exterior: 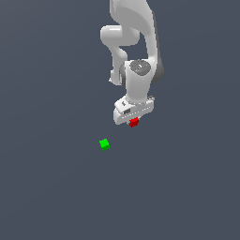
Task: Stack the red cube on top of the green cube.
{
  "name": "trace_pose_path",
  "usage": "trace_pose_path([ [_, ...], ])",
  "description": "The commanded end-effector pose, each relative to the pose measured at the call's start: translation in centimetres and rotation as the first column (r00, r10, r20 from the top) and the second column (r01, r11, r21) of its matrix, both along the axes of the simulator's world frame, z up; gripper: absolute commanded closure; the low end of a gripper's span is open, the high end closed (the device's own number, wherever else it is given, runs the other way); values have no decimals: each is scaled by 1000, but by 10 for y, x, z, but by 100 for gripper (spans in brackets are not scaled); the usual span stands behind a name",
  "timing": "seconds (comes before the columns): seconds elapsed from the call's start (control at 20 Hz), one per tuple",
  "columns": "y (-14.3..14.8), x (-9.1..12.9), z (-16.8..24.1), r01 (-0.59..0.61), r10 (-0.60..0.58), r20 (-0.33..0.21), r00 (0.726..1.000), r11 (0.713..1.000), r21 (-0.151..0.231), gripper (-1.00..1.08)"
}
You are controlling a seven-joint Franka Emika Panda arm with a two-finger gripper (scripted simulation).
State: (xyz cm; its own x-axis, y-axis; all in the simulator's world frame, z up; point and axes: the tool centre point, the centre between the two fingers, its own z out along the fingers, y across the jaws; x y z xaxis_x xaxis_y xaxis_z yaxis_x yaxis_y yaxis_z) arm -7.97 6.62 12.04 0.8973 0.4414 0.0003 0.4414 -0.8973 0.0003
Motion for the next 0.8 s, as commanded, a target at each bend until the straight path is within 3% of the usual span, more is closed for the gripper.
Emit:
trace_pose_path([
  [0.0,0,0,0,0,0,-1,1000,1000,0,108],
  [0.35,-13,7,-6,0,0,-1,1000,1000,0,108],
  [0.75,-66,34,-27,0,0,0,1000,1000,-1,108],
])
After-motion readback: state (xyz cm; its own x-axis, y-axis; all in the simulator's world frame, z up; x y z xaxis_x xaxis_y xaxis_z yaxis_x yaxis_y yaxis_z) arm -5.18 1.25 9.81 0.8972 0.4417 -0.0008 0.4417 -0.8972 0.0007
